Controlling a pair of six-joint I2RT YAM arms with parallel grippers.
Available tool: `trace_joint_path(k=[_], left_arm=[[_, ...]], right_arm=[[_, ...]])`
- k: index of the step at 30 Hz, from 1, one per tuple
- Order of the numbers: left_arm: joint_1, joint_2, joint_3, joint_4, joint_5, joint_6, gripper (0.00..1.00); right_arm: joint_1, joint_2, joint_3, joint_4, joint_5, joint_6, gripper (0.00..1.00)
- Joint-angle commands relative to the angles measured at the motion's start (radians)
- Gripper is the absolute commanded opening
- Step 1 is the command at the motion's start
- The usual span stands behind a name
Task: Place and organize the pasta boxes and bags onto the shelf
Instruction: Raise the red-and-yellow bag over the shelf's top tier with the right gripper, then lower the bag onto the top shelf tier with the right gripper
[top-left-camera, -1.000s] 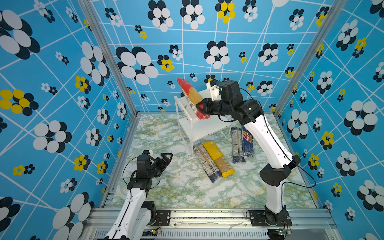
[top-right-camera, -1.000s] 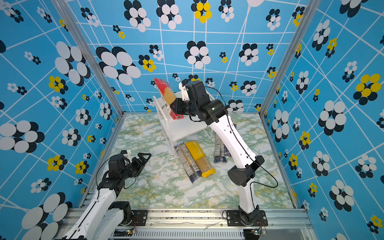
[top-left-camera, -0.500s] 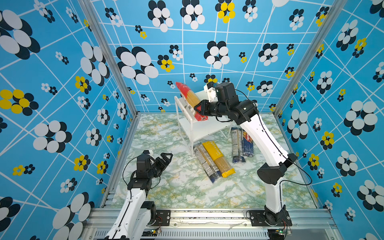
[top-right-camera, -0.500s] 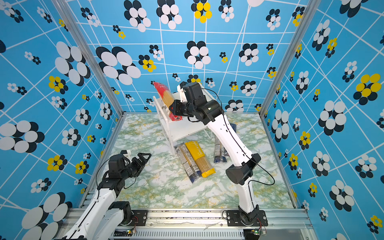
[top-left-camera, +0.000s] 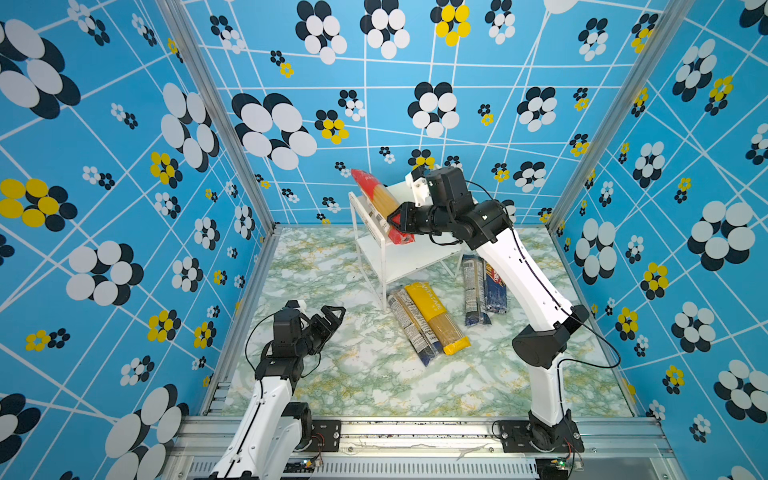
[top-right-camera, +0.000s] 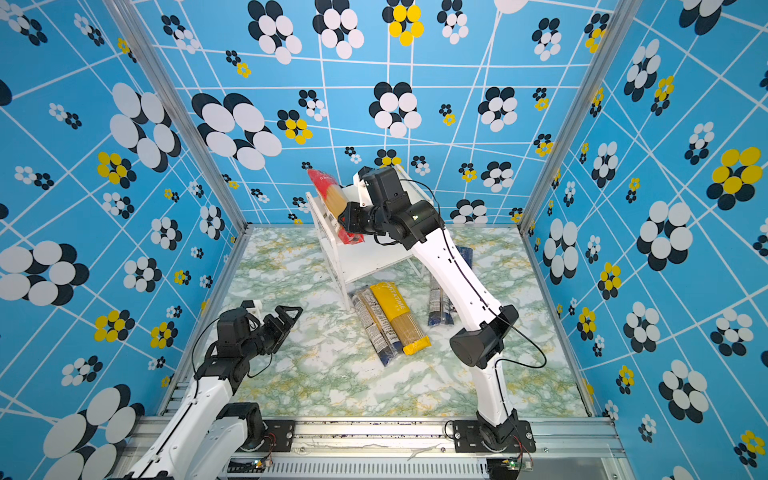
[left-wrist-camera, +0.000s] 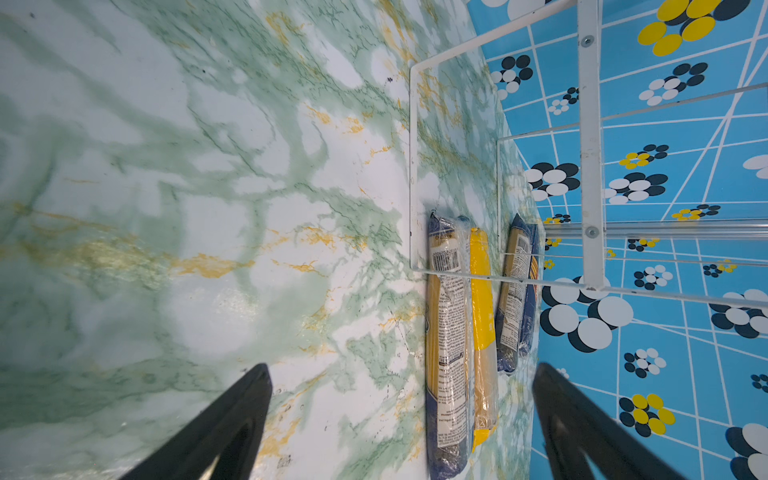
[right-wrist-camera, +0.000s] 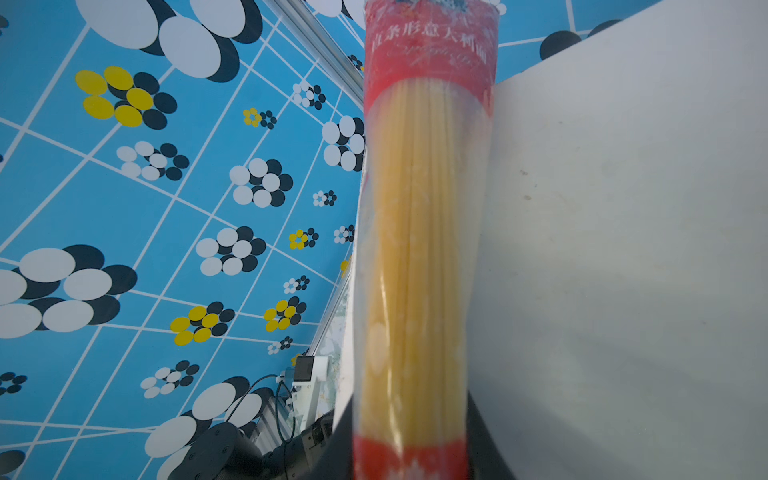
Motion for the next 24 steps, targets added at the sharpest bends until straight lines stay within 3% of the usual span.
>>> trace_joint_path(k=[1,9,14,24], left_arm=[[0.012,-0.012,-0.002,0.009,0.015,0.02,0.99],[0.013,-0.025,0.0,-0.013,0.004,0.031,0.99],[0.012,-0.029,0.001,-0.018,0.004,0.032,0.99],[0.013,-0.032,-0.001,-0.021,0.003,0.03,0.99]], right_arm=[[-0.004,-0.031,0.014,0.143,0.002,-0.02,0.08],[-0.004,-0.034,-0.012,0.151,0.013,-0.016,0.13],[-0.004,-0.035,-0.02,0.151,0.015,-0.014,0.24],[-0.004,-0.046,-0.041,0.151,0.013,-0.017,0.35]])
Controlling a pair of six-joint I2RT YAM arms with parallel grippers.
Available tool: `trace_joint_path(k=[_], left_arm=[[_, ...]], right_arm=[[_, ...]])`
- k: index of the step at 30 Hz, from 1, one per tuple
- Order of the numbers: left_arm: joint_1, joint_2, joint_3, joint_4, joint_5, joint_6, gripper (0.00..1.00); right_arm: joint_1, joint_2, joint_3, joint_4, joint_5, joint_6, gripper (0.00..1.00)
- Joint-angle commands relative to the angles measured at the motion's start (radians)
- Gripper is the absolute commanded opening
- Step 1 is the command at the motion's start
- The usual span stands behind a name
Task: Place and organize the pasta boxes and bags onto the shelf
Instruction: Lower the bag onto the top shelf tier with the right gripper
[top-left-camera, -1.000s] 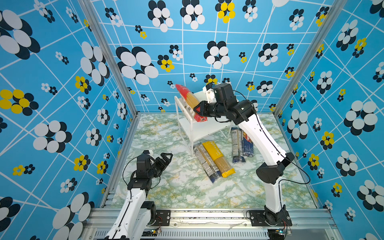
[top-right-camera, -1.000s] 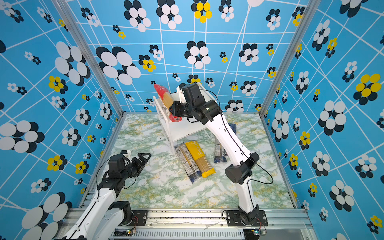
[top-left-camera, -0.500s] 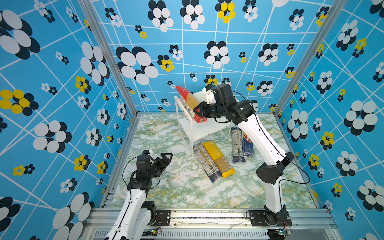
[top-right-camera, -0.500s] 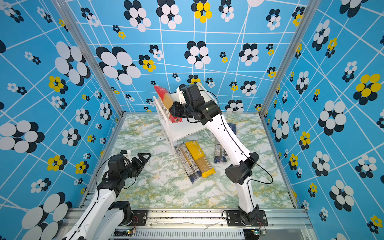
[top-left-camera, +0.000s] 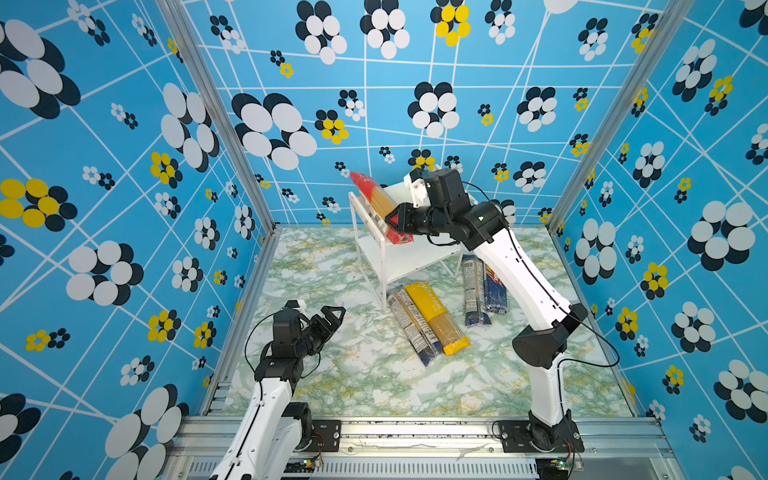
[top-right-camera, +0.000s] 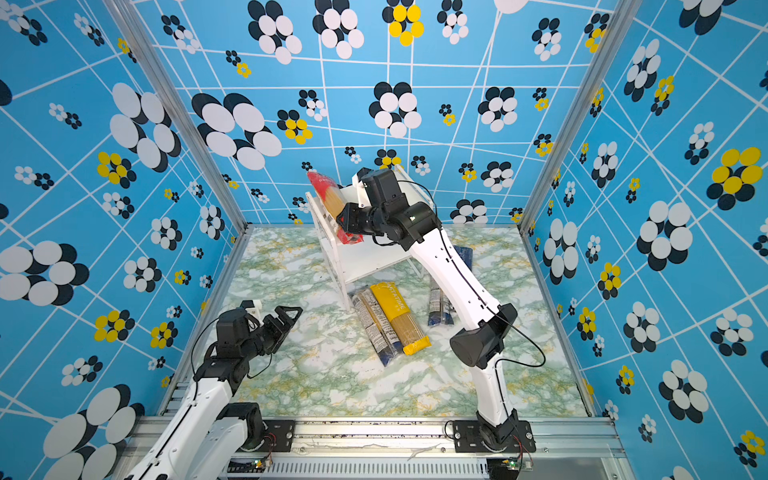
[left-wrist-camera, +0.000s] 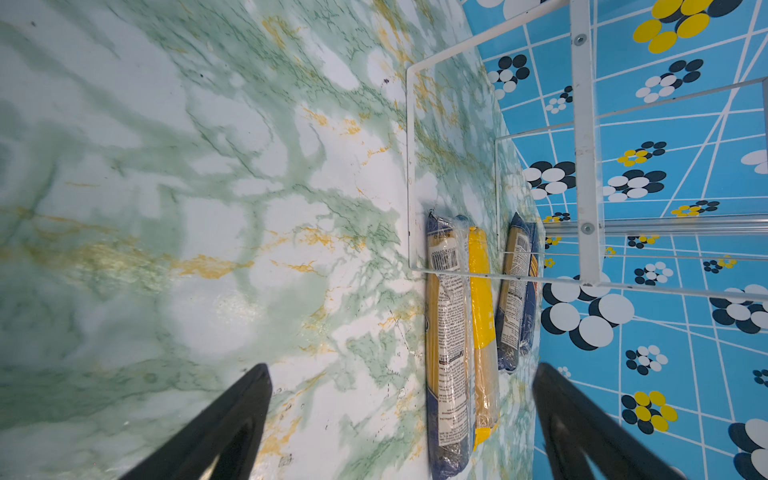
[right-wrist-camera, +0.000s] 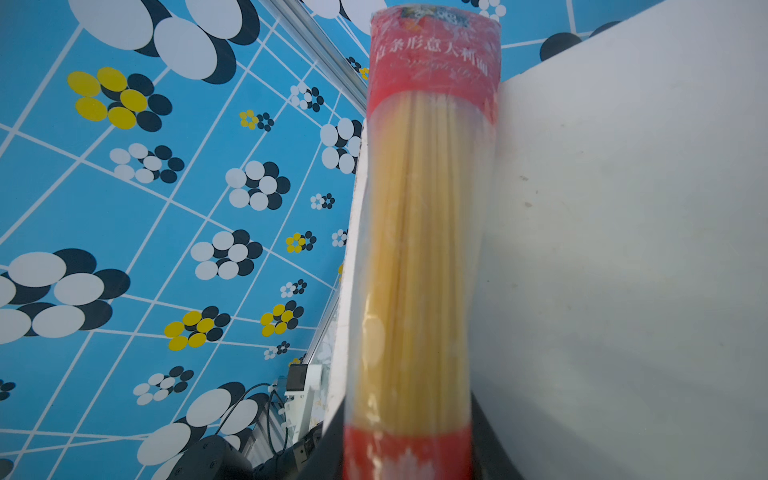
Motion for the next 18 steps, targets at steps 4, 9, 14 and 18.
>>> trace_joint_path(k=[4,9,14,18], left_arm=[[0.013,-0.016,-0.001,-0.012,0.003,0.019,0.99],[0.013,-0.019,-0.003,-0.014,0.003,0.019,0.99],[0.012,-0.019,-0.004,-0.013,0.001,0.017,0.99],[0.013,-0.019,-0.005,-0.013,0.001,0.018,0.99]], right_arm=[[-0.004,-0.047,-0.007,0.104,0.006,-0.016,0.39],[-0.004,-0.051,-0.014,0.103,0.004,-0.016,0.4],[-0.004,-0.053,-0.021,0.1,0.0,-0.015,0.4],[-0.004,-0.058,-0.029,0.1,-0.006,-0.015,0.42]])
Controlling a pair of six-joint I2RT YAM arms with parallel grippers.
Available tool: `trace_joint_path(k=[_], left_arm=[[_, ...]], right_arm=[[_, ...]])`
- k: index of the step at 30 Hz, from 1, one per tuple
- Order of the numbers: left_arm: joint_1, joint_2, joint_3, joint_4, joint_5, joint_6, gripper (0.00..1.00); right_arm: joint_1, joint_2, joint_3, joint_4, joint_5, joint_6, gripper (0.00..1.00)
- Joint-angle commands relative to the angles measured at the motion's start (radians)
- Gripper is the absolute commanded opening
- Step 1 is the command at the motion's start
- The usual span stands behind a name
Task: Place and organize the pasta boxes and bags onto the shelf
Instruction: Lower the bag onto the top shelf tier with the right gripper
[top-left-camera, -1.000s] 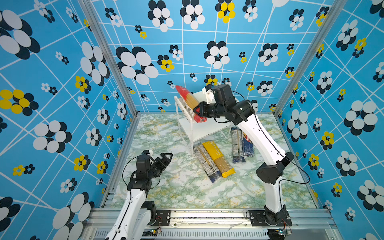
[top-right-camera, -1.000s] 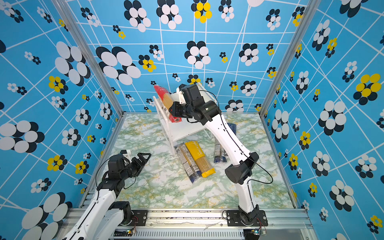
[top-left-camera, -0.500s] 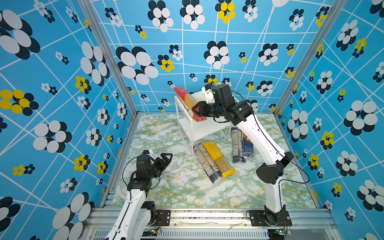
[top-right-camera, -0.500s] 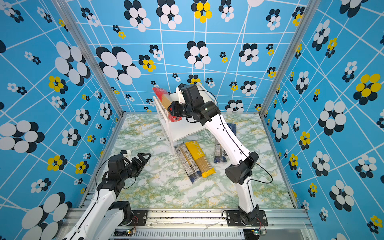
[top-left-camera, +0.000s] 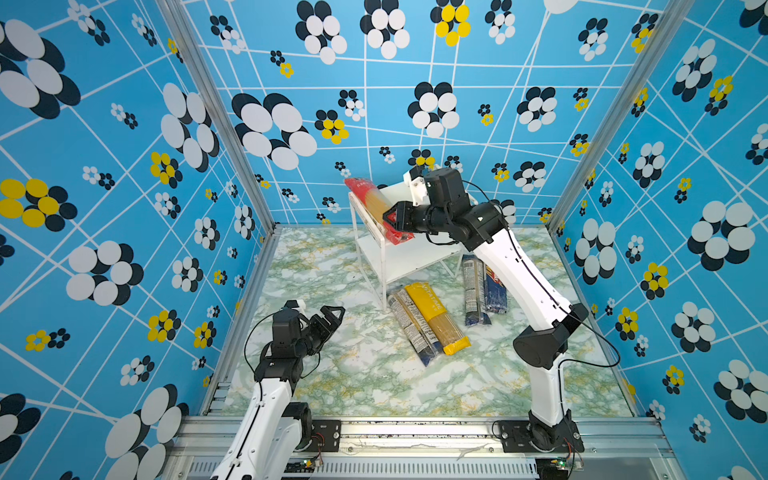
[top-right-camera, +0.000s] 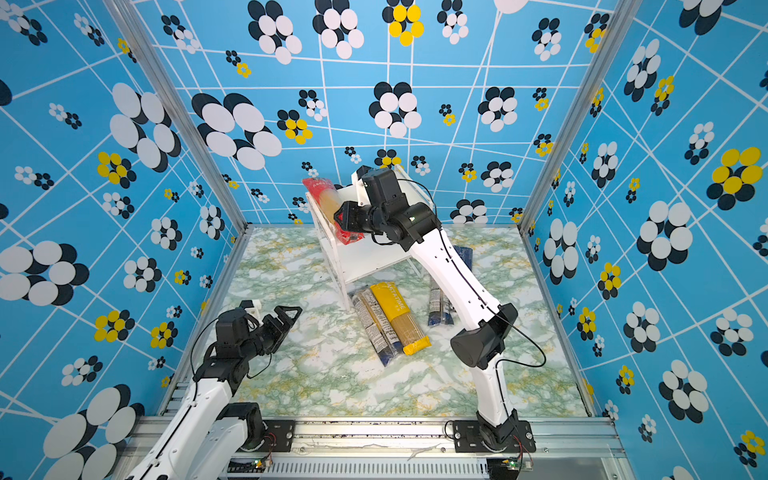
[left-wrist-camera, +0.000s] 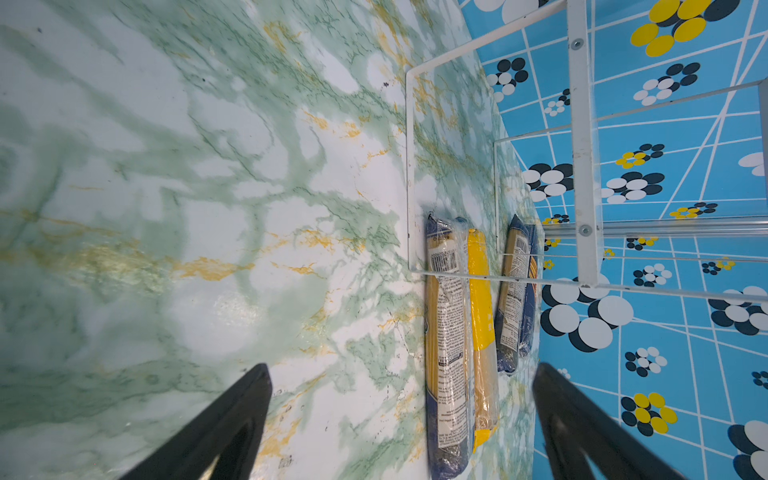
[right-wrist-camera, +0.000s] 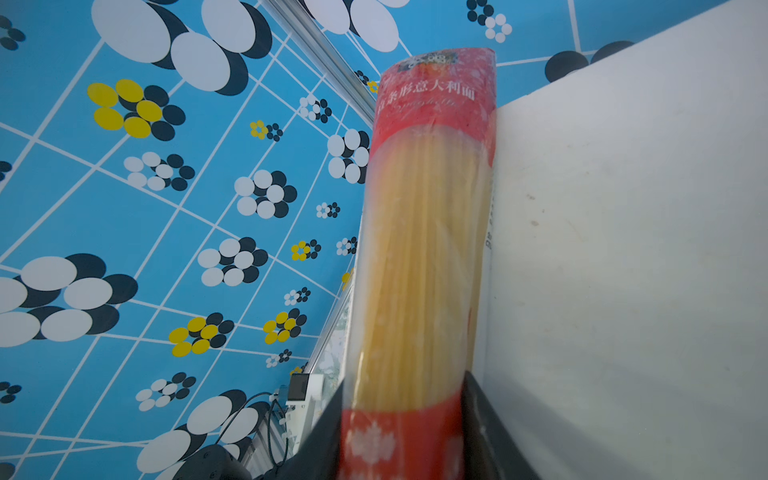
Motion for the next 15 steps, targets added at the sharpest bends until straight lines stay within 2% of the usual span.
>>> trace_joint_path(k=[1,15], left_arm=[[0.008,-0.013,-0.004,-0.012,0.001,0.018,0.99],[0.008,-0.013,-0.006,-0.011,0.002,0.016,0.99]], right_arm=[[-0.004,-0.053,-0.014,0.06,-0.008,-0.013,0.43],[-0.004,-0.073,-0.037,0.063,-0.027,-0.018,0.54]])
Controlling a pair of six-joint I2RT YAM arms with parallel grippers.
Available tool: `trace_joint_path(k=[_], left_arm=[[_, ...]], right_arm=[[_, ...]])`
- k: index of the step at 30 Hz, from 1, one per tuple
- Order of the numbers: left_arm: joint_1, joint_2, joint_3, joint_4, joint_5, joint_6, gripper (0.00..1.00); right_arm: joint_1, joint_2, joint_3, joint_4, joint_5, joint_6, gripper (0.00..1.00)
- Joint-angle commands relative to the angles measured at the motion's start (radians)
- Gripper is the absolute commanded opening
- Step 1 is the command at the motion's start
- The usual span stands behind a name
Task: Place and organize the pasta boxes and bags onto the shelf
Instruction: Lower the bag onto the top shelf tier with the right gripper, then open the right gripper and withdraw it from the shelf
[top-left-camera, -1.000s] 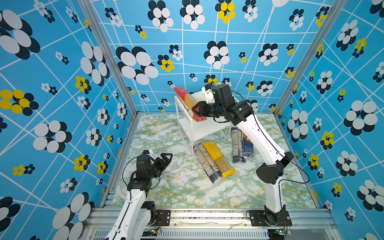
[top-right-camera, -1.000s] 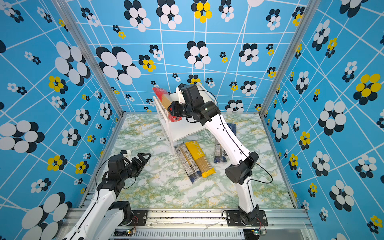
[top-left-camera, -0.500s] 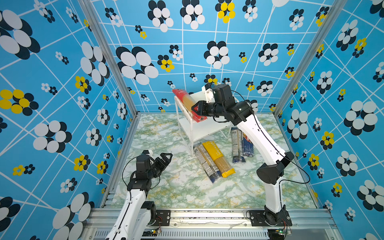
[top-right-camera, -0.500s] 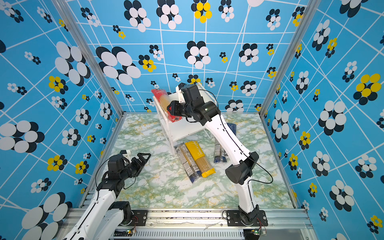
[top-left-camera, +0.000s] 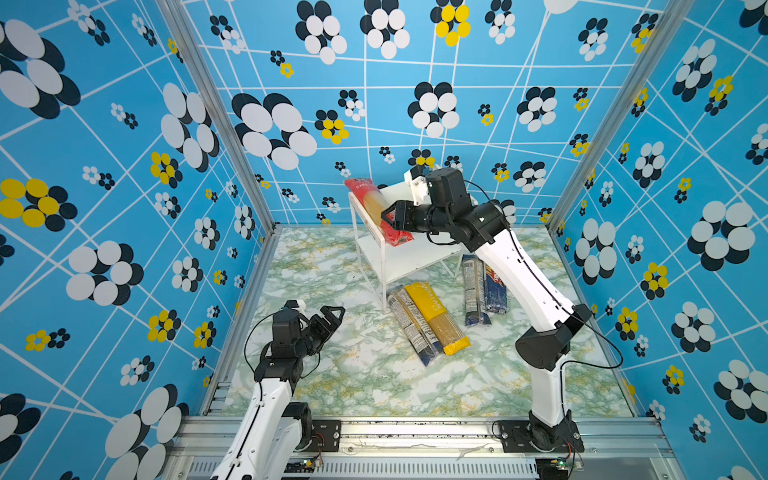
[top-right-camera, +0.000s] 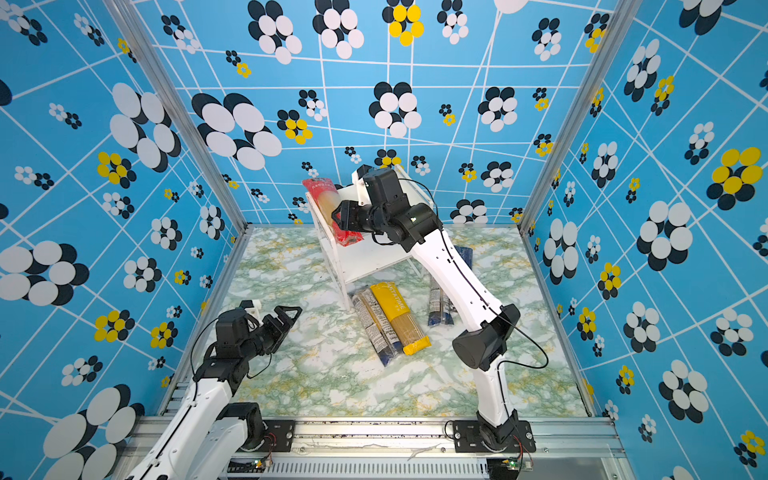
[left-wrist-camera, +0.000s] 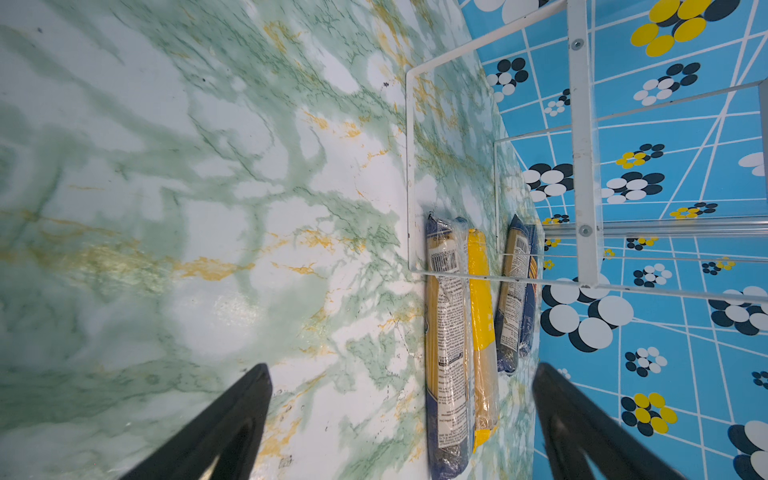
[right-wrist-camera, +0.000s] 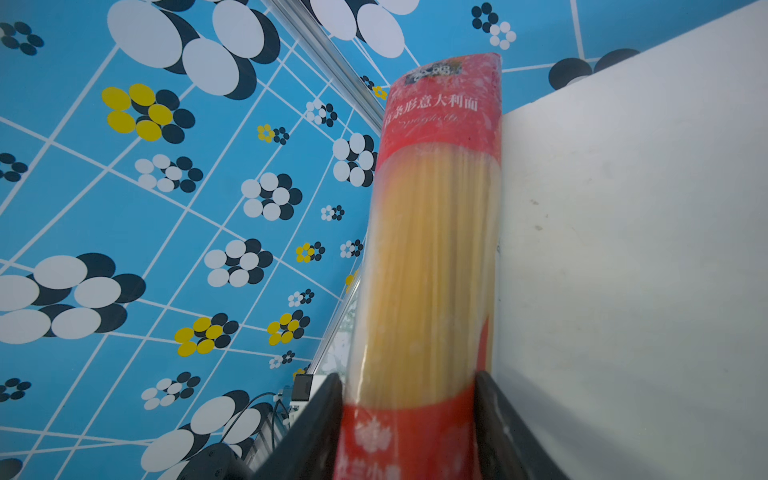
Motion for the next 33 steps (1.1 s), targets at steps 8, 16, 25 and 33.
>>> trace_joint_path(k=[8,16,25,33], left_arm=[[0.008,-0.015,-0.006,-0.011,0.004,0.012,0.99],[0.008,-0.018,0.0,-0.014,0.005,0.01,0.99],[0.008,-0.019,0.001,-0.001,0.014,-0.008,0.99],[0.007,-0.019,-0.002,0.007,0.023,-0.025,0.99]], right_arm=[[-0.005,-0.066,-0.012,0.019,-0.031,-0.035,0.61],[-0.004,-0.081,0.014,-0.059,-0.027,-0.098,0.66],[-0.004,-0.098,0.052,-0.177,-0.034,-0.204,0.7],[-0.004,-0.159,0.007,-0.243,-0.004,-0.27,0.71]])
